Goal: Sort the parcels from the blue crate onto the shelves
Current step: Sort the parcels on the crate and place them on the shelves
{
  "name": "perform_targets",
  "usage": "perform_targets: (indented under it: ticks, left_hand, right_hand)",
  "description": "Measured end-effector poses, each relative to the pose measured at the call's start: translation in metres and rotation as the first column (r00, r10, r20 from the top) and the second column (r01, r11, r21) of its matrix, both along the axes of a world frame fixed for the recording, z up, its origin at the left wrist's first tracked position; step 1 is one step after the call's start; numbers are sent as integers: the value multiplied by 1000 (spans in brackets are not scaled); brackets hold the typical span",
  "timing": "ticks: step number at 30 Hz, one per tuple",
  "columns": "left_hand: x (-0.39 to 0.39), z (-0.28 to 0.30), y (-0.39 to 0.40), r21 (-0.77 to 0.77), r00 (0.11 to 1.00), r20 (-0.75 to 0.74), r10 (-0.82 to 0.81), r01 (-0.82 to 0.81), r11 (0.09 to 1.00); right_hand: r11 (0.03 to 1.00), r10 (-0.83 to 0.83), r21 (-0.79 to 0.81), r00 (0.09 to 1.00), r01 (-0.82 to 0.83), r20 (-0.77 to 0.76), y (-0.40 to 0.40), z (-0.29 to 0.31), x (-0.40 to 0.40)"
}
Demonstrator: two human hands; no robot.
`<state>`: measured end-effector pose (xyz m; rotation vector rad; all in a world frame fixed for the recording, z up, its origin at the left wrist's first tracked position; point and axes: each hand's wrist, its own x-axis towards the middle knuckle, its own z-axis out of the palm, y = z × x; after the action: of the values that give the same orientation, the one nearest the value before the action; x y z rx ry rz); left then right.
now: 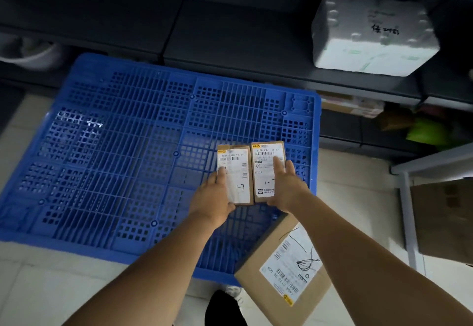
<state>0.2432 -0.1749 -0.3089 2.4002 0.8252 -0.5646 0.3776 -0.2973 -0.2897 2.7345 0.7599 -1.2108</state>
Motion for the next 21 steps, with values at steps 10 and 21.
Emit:
perform_targets:
  ticks: [10,21]
  left_hand:
    - [-1,-20,25,-322,924,33,382,-352,879]
    - [-39,20,51,-410,775,258,577,-453,791]
  right_hand:
    - [988,-156,-3,984,156,-92,21,-6,16]
    - [921,-163,326,972,212,-171,44,23,-1]
